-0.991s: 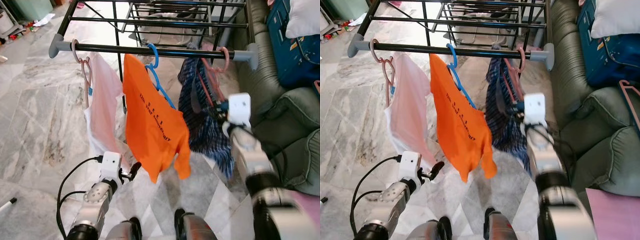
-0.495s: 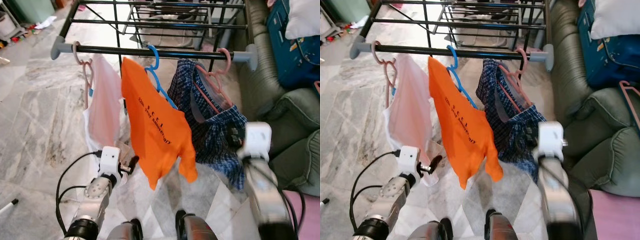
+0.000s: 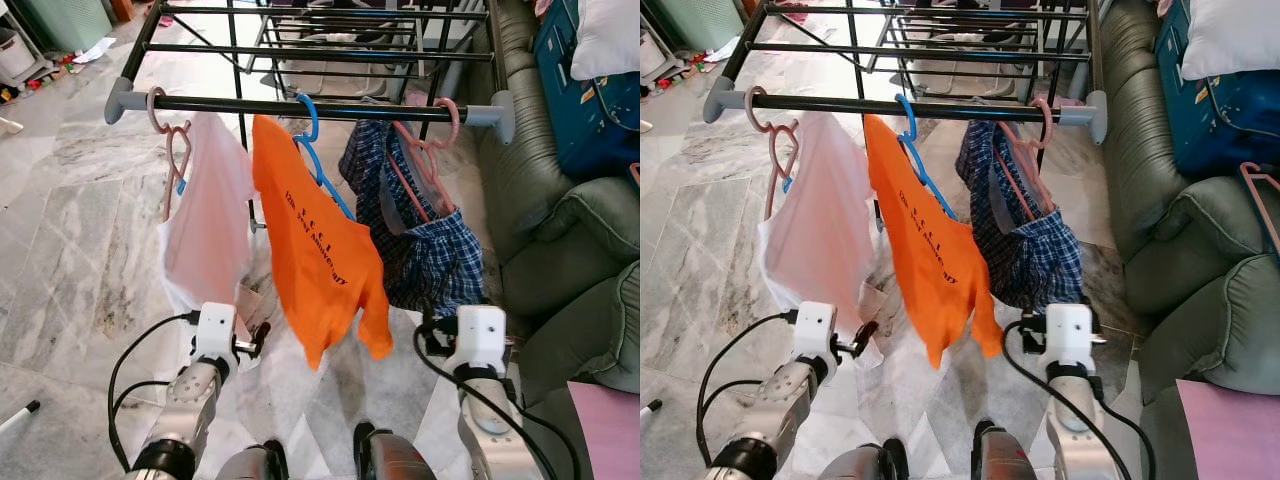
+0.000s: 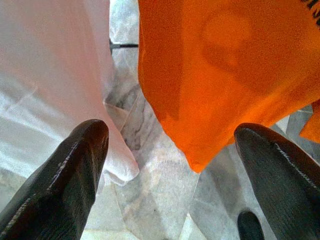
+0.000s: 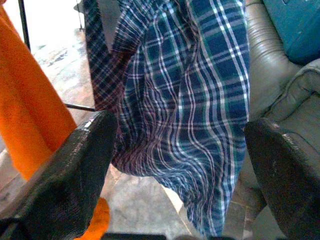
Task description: Hang hanger
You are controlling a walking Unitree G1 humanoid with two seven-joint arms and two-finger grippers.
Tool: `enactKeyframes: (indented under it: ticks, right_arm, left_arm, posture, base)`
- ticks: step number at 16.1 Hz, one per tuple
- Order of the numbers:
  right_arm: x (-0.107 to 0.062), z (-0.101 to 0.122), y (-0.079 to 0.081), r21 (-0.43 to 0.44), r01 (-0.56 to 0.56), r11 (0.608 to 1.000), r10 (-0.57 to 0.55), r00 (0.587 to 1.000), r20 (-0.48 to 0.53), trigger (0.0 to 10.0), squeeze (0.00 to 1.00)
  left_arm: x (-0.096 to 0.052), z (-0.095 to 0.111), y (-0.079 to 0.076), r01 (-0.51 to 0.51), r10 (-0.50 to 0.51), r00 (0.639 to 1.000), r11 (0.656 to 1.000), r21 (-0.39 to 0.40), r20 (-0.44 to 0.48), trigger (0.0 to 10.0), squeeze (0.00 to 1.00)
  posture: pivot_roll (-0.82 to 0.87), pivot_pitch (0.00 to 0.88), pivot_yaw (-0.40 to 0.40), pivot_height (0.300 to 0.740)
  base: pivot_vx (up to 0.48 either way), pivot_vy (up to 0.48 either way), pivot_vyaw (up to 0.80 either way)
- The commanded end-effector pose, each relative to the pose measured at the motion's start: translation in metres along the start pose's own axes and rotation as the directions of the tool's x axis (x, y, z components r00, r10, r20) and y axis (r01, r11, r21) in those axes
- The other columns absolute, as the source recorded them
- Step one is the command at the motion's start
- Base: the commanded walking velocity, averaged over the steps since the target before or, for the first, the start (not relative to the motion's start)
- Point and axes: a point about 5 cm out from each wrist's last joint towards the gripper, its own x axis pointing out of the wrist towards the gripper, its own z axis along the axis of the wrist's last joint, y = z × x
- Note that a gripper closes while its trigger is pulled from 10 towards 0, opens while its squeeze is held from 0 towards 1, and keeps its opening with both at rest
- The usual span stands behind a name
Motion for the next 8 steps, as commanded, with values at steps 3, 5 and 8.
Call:
enactKeyframes:
  ticks: [3, 5, 8]
  right_arm:
    - [-0.0037, -0.0053, 0.0068, 0.006, -0.026, 1.000, 0.026, 0.999, -0.018, 10.0, 0.91]
    - [-0.0024, -0.0046, 0.0094, 0.007, -0.038, 0.999, 0.038, 0.999, -0.018, 10.0, 0.24]
    - [-0.0007, -0.0033, 0.0123, 0.003, -0.053, 0.999, 0.053, 0.998, -0.018, 10.0, 0.00]
  left_arm:
    - [-0.0032, -0.0116, 0.0040, -0.014, 0.013, 0.999, 1.000, -0.026, -0.040, 10.0, 0.00]
    - [-0.0038, -0.0146, 0.0056, -0.021, 0.019, 0.999, 0.999, -0.029, -0.050, 10.0, 0.00]
    - [-0.0047, -0.0190, 0.0075, -0.028, 0.026, 0.998, 0.999, -0.034, -0.066, 10.0, 0.00]
  posture:
    - [-0.20, 0.185, 0.052, 0.740]
    - [-0.20, 0.185, 0.051, 0.740]
    - [-0.19, 0.184, 0.049, 0.740]
  base:
    - [0.000, 0.091, 0.00]
    - [0.000, 0.377, 0.00]
    - [0.000, 0.466, 0.00]
